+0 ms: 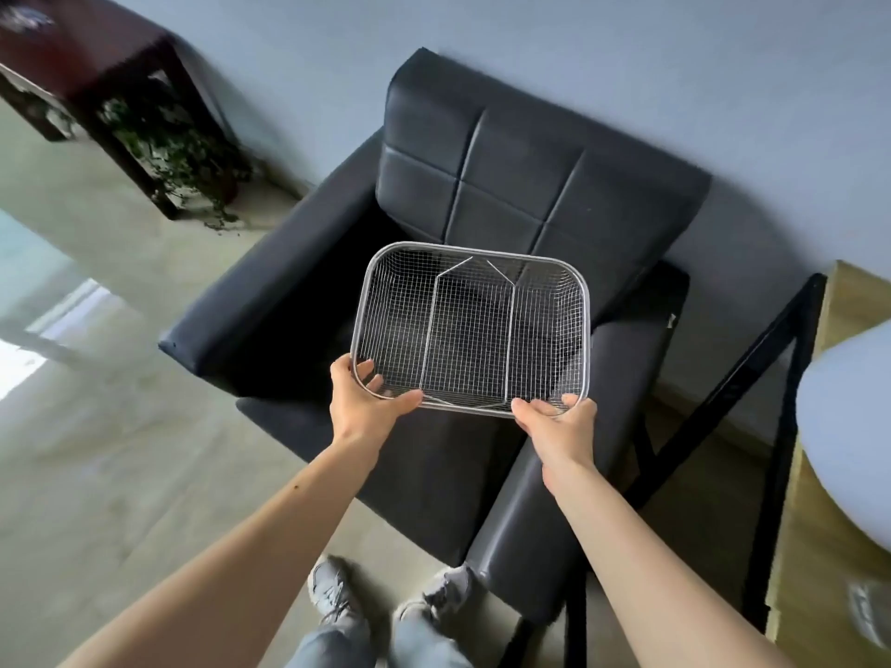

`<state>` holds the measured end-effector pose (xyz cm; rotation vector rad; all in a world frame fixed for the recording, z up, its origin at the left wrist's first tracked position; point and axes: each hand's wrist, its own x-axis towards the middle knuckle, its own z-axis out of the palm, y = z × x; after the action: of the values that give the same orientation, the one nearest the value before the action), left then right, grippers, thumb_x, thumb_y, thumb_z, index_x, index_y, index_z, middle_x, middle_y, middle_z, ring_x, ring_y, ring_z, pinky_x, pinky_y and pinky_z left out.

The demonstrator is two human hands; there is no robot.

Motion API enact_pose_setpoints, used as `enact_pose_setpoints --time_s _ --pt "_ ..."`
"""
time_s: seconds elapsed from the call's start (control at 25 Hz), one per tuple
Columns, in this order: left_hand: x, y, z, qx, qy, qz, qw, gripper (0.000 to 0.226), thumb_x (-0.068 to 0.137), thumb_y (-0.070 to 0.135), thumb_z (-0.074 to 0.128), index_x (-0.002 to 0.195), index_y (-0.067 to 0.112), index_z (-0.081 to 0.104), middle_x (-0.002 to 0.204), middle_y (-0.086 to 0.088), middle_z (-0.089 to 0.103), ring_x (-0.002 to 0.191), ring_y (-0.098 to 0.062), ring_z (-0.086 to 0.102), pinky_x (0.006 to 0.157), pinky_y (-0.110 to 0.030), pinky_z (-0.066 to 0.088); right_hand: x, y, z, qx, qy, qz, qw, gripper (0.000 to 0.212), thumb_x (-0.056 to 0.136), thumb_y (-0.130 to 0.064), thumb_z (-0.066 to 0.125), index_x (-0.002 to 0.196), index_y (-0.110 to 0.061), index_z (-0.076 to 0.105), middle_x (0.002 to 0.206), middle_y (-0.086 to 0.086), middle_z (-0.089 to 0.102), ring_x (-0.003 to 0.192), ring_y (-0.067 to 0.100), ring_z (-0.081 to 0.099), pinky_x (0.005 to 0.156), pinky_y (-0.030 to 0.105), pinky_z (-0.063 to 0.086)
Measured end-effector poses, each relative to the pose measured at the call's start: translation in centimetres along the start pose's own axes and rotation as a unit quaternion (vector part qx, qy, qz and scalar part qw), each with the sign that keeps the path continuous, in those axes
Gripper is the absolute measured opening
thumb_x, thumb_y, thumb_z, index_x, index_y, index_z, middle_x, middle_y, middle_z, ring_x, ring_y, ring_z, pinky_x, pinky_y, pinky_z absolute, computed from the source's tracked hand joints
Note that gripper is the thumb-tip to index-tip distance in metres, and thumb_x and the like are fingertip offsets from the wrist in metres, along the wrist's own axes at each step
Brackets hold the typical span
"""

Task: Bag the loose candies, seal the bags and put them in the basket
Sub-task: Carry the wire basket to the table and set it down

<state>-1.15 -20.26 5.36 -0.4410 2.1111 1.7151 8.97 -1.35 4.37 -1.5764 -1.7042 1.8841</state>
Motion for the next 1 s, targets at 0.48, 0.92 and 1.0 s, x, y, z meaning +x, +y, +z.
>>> enact_pose_setpoints --time_s 0.48,0.92,1.0 --pt "3.6 -0.7 -17.7 -0.054 0.069 0.000 0.996 0.087 0.059 0.008 0.091 0.130 0.015 0.040 0.139 -0.005 0.049 0.124 -0.024 0.054 0.101 -0.048 0.050 -7.8 0.1 15.6 -0.061 -0.075 -0.050 0.994 0.070 0.068 -0.013 0.085 0.117 -0.018 0.035 0.101 0.004 0.063 0.101 0.022 0.066 0.100 0.049 0.049" --pt "7.7 0.2 -29.3 -0.100 0.158 0.011 0.982 0.076 0.063 0.002 0.087 0.121 0.012 0.039 0.127 -0.008 0.051 0.115 -0.024 0.056 0.100 -0.043 0.050 -11.4 -1.8 29.2 -0.128 -0.159 -0.102 0.974 0.066 0.071 -0.015 0.083 0.116 -0.017 0.035 0.108 0.010 0.065 0.101 0.021 0.066 0.102 0.044 0.048" --pt "8.8 0.6 -30.5 -0.109 0.173 0.011 0.979 0.074 0.063 0.002 0.087 0.118 0.015 0.039 0.129 -0.009 0.049 0.119 -0.025 0.055 0.099 -0.045 0.051 -11.4 -2.6 31.3 -0.131 -0.176 -0.111 0.969 0.064 0.072 -0.015 0.083 0.115 -0.018 0.035 0.110 0.011 0.066 0.099 0.020 0.066 0.102 0.042 0.048"
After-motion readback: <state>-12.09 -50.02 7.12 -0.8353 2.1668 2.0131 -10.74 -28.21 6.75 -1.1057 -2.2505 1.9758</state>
